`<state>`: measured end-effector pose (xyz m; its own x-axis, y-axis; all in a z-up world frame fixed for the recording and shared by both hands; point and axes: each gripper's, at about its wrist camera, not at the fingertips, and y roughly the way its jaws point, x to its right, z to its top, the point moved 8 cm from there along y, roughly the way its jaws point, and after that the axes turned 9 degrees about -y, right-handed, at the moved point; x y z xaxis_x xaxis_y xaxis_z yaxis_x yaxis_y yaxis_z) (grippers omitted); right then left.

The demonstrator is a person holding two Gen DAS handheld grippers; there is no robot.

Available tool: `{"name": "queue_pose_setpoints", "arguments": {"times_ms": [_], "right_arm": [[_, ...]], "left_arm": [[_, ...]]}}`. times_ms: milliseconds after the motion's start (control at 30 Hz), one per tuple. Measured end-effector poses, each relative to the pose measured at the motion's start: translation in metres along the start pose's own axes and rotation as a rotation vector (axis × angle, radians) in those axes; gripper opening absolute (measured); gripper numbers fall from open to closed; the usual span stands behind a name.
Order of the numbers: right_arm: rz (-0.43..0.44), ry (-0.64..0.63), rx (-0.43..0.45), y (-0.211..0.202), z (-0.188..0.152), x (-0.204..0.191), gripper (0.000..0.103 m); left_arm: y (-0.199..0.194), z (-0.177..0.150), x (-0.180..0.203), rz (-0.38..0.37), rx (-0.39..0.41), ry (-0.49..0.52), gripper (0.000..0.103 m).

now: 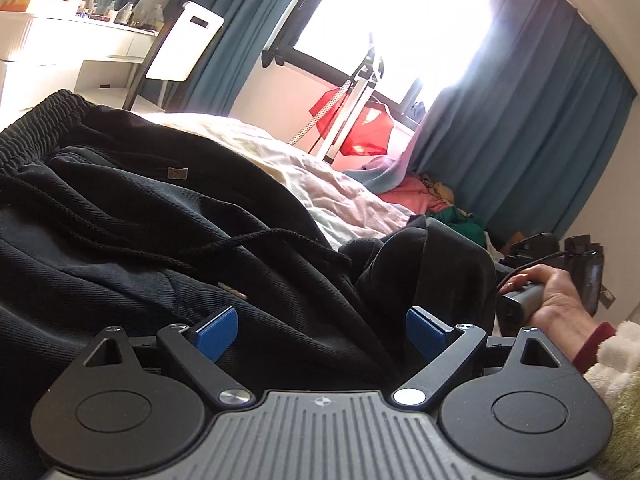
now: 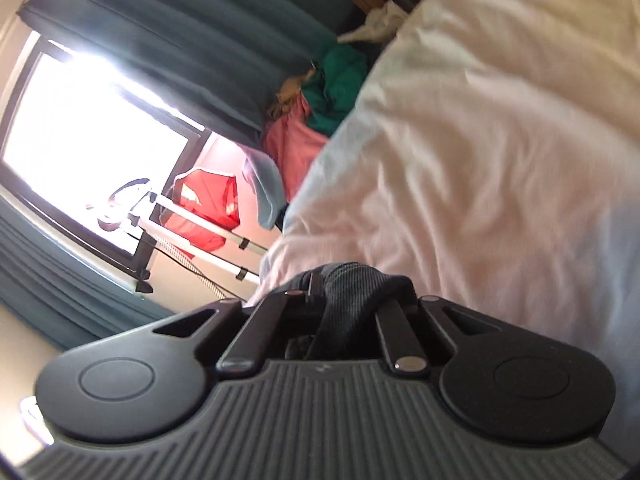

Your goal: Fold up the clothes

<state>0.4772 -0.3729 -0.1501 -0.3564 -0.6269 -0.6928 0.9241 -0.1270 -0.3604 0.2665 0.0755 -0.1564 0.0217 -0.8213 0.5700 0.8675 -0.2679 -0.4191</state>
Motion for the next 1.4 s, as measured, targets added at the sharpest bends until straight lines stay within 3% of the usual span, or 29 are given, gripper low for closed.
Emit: {"name": "queue_pose_setpoints", "arguments": {"times_ms": [133,300,433,667,700,733,800,833,900,1033,1167,1200,1233,1267,1300,1400], "right_arm": [[-0.030,-0.128,0.107,-0.050,0.067,0.011,0.008],[-0.167,-0.236,0.179,-0.125,0.121,0.077,0.008],[-0.225,-0.120,0.145,-0.171,0.121,0.159,0.008],[-0.085,0.209,0.033,-0.197,0.078,0.262,0.013],[-0.040,0.260,0.019,-0.199,0.071,0.270,0.023],[-0.019,0.307,0.012,-0.197,0.069,0.278,0.044],[0.013,0.375,0.007,-0.189,0.071,0.286,0.066],[0.024,0.396,0.010,-0.183,0.075,0.288,0.073],[0.045,0.439,0.014,-0.171,0.081,0.290,0.074],[0.086,0.523,0.023,-0.147,0.094,0.296,0.074],[-0.062,0.536,0.103,-0.129,0.126,0.303,0.072],[-0.073,0.490,0.113,-0.125,0.141,0.297,0.059],[-0.094,0.405,0.110,-0.121,0.157,0.286,0.035],[-0.114,0.320,0.106,-0.116,0.173,0.275,0.019],[-0.103,0.244,0.113,-0.116,0.187,0.261,0.009],[-0.010,0.006,0.213,-0.130,0.219,0.221,0.008]], "left_arm": [[-0.008,-0.004,0.014,-0.048,0.000,0.034,0.092],[-0.017,-0.010,0.026,-0.066,0.010,0.084,0.092],[-0.021,-0.017,0.029,-0.064,-0.004,0.103,0.092],[-0.020,-0.031,0.028,-0.032,-0.041,0.125,0.092],[-0.018,-0.033,0.028,-0.025,-0.051,0.119,0.092],[-0.017,-0.035,0.028,-0.019,-0.060,0.113,0.092],[-0.014,-0.039,0.029,-0.006,-0.078,0.102,0.092],[-0.013,-0.041,0.029,0.001,-0.086,0.099,0.092],[-0.010,-0.046,0.029,0.014,-0.103,0.098,0.092],[-0.002,-0.056,0.029,0.026,-0.140,0.092,0.092],[0.005,-0.057,0.033,0.039,-0.122,0.127,0.092],[0.006,-0.056,0.035,0.036,-0.114,0.135,0.092],[0.006,-0.056,0.037,0.032,-0.106,0.144,0.092],[0.006,-0.055,0.038,0.029,-0.100,0.151,0.092],[0.006,-0.055,0.039,0.026,-0.098,0.155,0.092],[0.006,-0.056,0.042,0.015,-0.100,0.158,0.092]]}}
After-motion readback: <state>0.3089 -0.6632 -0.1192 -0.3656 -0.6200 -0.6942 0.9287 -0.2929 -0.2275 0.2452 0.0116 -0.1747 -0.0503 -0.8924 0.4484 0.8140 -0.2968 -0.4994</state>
